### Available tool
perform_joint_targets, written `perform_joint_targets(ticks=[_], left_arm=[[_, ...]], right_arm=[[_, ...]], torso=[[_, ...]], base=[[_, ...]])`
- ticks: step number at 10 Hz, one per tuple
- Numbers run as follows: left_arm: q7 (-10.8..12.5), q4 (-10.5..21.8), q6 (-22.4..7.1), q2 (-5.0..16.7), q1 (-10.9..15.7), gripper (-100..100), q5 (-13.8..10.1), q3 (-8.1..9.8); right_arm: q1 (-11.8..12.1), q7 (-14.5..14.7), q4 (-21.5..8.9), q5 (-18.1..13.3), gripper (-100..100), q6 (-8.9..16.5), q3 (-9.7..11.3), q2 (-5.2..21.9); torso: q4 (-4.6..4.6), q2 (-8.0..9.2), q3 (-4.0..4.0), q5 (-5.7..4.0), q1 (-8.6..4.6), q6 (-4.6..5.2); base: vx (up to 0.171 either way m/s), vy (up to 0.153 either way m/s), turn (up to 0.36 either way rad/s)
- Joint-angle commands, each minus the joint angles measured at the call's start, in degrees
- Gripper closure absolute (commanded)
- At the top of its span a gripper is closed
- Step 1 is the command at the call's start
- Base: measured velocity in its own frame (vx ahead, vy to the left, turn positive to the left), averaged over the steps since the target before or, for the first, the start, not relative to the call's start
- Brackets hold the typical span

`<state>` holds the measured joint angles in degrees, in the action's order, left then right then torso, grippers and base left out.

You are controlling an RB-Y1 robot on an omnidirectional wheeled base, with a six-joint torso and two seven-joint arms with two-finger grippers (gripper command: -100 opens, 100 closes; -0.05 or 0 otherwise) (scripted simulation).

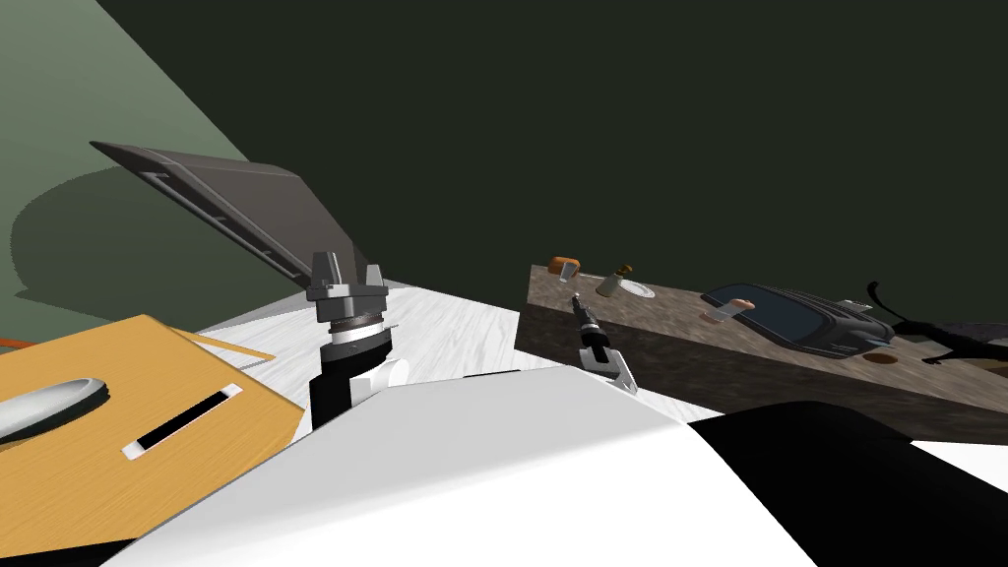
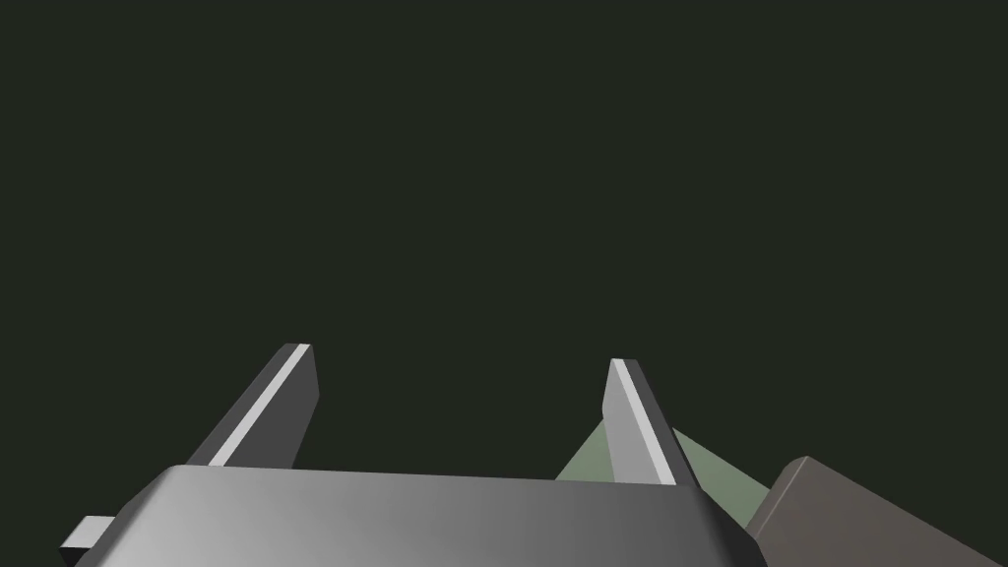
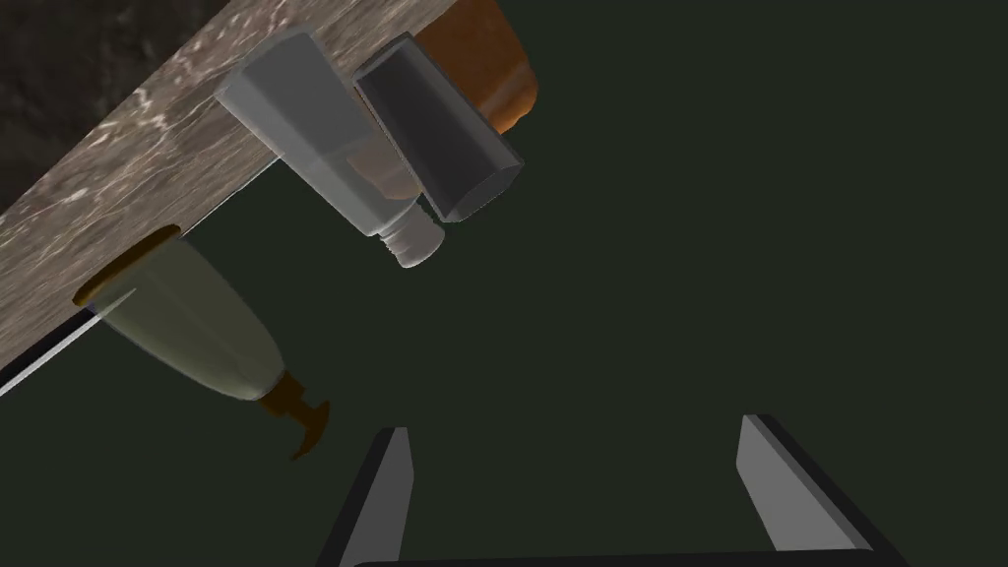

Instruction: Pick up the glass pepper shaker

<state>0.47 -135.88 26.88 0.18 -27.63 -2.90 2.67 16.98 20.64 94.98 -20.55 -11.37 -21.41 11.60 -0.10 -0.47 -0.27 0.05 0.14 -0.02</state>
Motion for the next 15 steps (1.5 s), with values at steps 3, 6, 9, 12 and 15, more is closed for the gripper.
perform_joint_targets(ticks=[3,6,9,12,15], left_arm=[[0.0,0.0,0.0,0.0,0.0,0,0.0,0.0],[0.0,0.0,0.0,0.0,0.0,0,0.0,0.0],[0.0,0.0,0.0,0.0,0.0,0,0.0,0.0],[0.0,0.0,0.0,0.0,0.0,0,0.0,0.0],[0.0,0.0,0.0,0.0,0.0,0,0.0,0.0]], right_arm=[[-1.1,4.3,-5.0,-2.5,-100,2.9,-1.5,2.5],[-2.0,8.8,-9.6,-5.1,-100,5.8,-2.7,5.1],[-2.5,11.4,-12.3,-6.7,-100,7.6,-3.5,6.9],[-3.4,15.2,-16.3,-9.0,-100,10.1,-4.6,10.0],[-3.5,16.2,-17.0,-9.6,-100,10.6,-4.9,10.7]], torso=[[0.02,0.11,0.05,0.0,-0.04,0.01],[-0.01,-0.05,-0.03,0.0,0.0,0.0],[0.02,0.13,0.06,-0.01,-0.09,0.0],[0.01,0.09,0.04,-0.01,-0.06,0.0],[-0.01,-0.01,-0.01,0.01,0.01,-0.01]], base=[[0.073,0.049,0.004],[0.106,0.056,0.017],[0.062,0.031,0.011],[0.082,0.038,0.015],[0.081,0.041,0.022]])
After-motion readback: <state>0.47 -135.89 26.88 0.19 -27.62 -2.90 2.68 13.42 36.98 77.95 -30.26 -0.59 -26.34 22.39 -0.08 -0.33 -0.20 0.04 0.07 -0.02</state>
